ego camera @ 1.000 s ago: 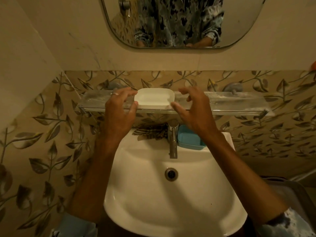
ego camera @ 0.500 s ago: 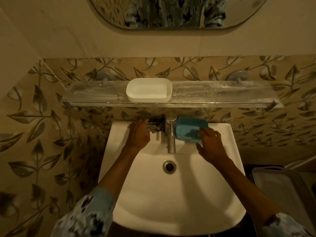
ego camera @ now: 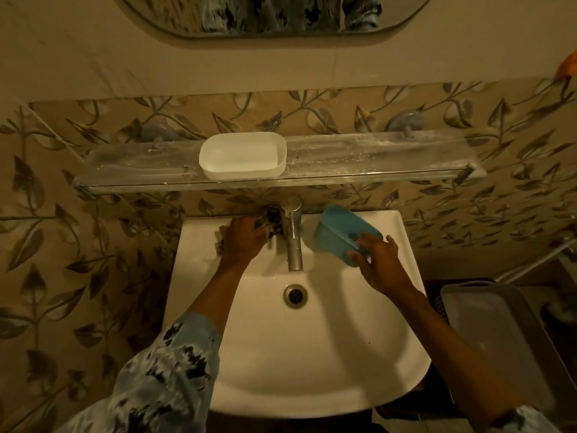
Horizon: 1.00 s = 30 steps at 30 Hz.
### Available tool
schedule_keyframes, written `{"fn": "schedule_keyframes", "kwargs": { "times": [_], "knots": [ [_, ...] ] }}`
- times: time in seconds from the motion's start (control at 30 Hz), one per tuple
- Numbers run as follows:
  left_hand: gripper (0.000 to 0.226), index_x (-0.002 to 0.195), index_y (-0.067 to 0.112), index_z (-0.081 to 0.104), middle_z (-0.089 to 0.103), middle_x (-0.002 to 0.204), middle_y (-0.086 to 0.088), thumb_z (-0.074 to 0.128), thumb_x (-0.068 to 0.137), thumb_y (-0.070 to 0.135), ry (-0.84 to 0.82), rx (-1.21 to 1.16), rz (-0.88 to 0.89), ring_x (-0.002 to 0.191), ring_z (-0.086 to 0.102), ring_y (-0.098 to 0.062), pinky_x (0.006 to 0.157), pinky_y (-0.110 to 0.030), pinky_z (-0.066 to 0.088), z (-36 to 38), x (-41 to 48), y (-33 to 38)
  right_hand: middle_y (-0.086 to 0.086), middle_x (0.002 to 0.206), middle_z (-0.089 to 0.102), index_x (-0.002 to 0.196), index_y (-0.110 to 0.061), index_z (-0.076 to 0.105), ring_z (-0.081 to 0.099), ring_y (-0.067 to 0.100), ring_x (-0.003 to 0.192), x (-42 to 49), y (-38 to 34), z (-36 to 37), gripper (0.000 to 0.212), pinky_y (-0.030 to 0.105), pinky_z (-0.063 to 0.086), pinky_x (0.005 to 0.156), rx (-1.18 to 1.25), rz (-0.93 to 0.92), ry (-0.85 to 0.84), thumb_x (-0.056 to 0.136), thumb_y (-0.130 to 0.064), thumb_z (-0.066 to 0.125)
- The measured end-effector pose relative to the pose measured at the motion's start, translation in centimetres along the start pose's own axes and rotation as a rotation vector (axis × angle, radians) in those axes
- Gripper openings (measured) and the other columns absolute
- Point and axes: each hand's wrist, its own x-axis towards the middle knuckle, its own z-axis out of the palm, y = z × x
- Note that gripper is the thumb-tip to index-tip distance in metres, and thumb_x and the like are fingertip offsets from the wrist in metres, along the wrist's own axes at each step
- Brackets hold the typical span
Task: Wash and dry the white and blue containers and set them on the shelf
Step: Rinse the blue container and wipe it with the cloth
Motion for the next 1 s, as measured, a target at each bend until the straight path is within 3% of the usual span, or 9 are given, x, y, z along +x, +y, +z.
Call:
{"fn": "schedule_keyframes", "kwargs": {
  "times": [0.03, 0.1, 0.3, 0.37, 0.5, 0.67, 0.73, 0.87, 1.0],
  "knots": [
    [0.031, 0.111, 0.014, 0.064, 0.063, 0.117, -0.012, 0.062, 0.085, 0.031, 0.035, -0.059, -0.017, 0.115, 0.052, -0.033, 0.096, -0.043, 0.034, -0.3, -0.4, -0.2, 0.012, 0.106, 0.068, 0.105, -0.009, 0.066, 0.063, 0.031, 0.105, -0.5, -0.4, -0.6, 0.023, 0.033, 0.05, 0.088, 0.166, 0.054, 0.006, 0.093, -0.028, 0.06],
    [0.032, 0.109, 0.013, 0.064, 0.062, 0.116, -0.01, 0.068, 0.082, 0.027, 0.094, -0.273, -0.051, 0.111, 0.055, -0.029, 0.091, -0.035, 0.038, -1.1, -1.4, -0.4, 0.001, 0.097, 0.068, 0.107, -0.013, 0.065, 0.067, 0.022, 0.095, -1.5, -1.2, -1.6, 0.019, 0.016, 0.052, 0.064, 0.44, 0.153, 0.03, 0.093, -0.027, 0.061],
    [0.03, 0.112, 0.011, 0.064, 0.055, 0.125, 0.004, 0.069, 0.084, 0.017, 0.243, -0.806, -0.004, 0.112, 0.057, -0.015, 0.092, -0.024, 0.049, -5.6, -6.6, 1.0, -0.01, 0.105, 0.066, 0.104, -0.037, 0.06, 0.066, 0.0, 0.094, -4.8, -3.8, -4.6, 0.018, 0.019, 0.056, 0.068, 0.743, 0.206, 0.163, 0.089, -0.04, 0.053],
    [0.023, 0.108, 0.021, 0.065, 0.065, 0.117, 0.001, 0.064, 0.085, 0.02, 0.237, -0.975, 0.093, 0.108, 0.062, -0.018, 0.09, -0.029, 0.051, -7.5, -8.8, 2.3, -0.008, 0.107, 0.067, 0.106, -0.036, 0.059, 0.066, 0.002, 0.095, -5.7, -4.3, -5.3, 0.019, 0.019, 0.055, 0.067, 0.775, 0.23, 0.119, 0.087, -0.038, 0.055],
    [0.027, 0.106, 0.027, 0.059, 0.07, 0.097, 0.017, 0.061, 0.083, 0.014, 0.153, -1.165, 0.253, 0.095, 0.065, -0.004, 0.081, -0.02, 0.054, -9.8, -12.0, 5.5, -0.007, 0.111, 0.068, 0.118, -0.031, 0.055, 0.066, 0.006, 0.101, -7.4, -4.8, -5.8, 0.038, 0.019, 0.054, 0.072, 0.915, 0.214, -0.055, 0.081, -0.032, 0.061],
    [0.027, 0.109, 0.019, 0.055, 0.066, 0.106, 0.003, 0.062, 0.083, 0.016, 0.08, -1.017, 0.293, 0.103, 0.063, -0.015, 0.087, -0.032, 0.055, -9.7, -12.9, 9.5, -0.014, 0.089, 0.069, 0.097, -0.028, 0.066, 0.064, -0.002, 0.085, -8.6, -6.0, -6.1, 0.012, 0.012, 0.049, 0.065, 0.782, 0.065, 0.101, 0.091, -0.026, 0.056],
    [0.027, 0.11, 0.014, 0.056, 0.059, 0.108, -0.008, 0.059, 0.084, 0.019, 0.137, -0.813, 0.311, 0.102, 0.059, -0.022, 0.088, -0.038, 0.052, -9.3, -12.8, 11.0, -0.022, 0.085, 0.068, 0.092, -0.031, 0.064, 0.061, -0.007, 0.081, -9.2, -6.3, -6.2, 0.012, 0.008, 0.045, 0.063, 0.732, 0.03, 0.137, 0.094, -0.024, 0.054],
    [0.024, 0.108, 0.014, 0.058, 0.051, 0.112, -0.004, 0.055, 0.087, 0.023, 0.112, -0.478, 0.447, 0.101, 0.05, -0.017, 0.085, -0.037, 0.051, -7.7, -13.3, 13.8, -0.02, 0.086, 0.068, 0.094, -0.031, 0.064, 0.061, -0.004, 0.081, -9.8, -6.9, -6.3, 0.015, 0.01, 0.045, 0.064, 0.717, 0.005, 0.193, 0.093, -0.023, 0.051],
    [0.025, 0.11, 0.012, 0.063, 0.046, 0.119, -0.007, 0.052, 0.09, 0.022, 0.038, -0.554, 0.447, 0.104, 0.043, -0.005, 0.09, -0.01, 0.043, -5.6, -16.0, 15.8, -0.003, 0.083, 0.064, 0.093, -0.007, 0.065, 0.058, 0.0, 0.076, -10.0, -6.5, -6.6, 0.023, 0.014, 0.046, 0.062, 0.699, 0.032, 0.225, 0.092, -0.026, 0.051]
  ]
}}
